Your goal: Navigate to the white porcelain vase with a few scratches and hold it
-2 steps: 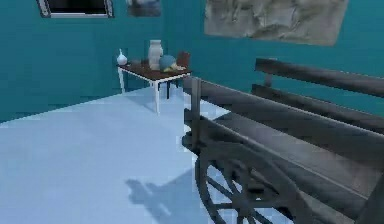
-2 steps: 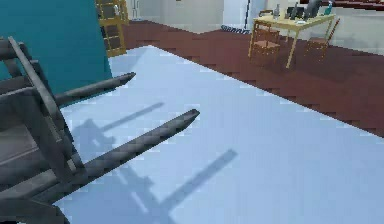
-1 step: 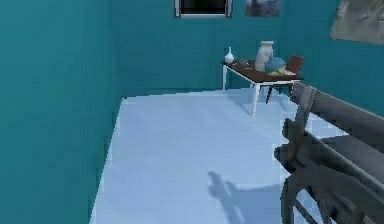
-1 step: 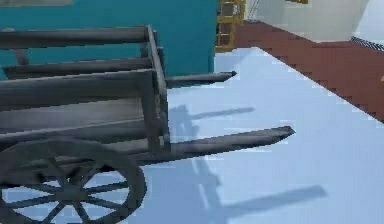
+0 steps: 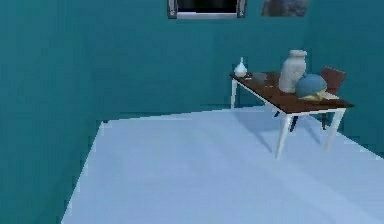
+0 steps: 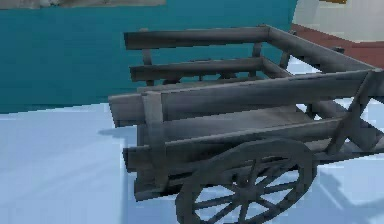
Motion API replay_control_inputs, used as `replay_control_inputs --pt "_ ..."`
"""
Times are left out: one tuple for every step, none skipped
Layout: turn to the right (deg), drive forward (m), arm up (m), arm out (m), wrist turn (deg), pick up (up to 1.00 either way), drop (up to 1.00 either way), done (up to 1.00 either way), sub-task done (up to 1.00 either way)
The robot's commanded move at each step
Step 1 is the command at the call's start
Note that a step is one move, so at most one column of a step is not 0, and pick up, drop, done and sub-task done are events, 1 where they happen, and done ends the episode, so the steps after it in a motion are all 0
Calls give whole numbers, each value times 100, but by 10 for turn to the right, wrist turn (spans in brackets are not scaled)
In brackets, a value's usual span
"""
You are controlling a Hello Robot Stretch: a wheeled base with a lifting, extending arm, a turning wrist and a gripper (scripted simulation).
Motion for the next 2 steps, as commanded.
replay_control_inputs --pt "-60 0 0 0 0 0 0 0 0" --pt "0 35 0 0 0 0 0 0 0"
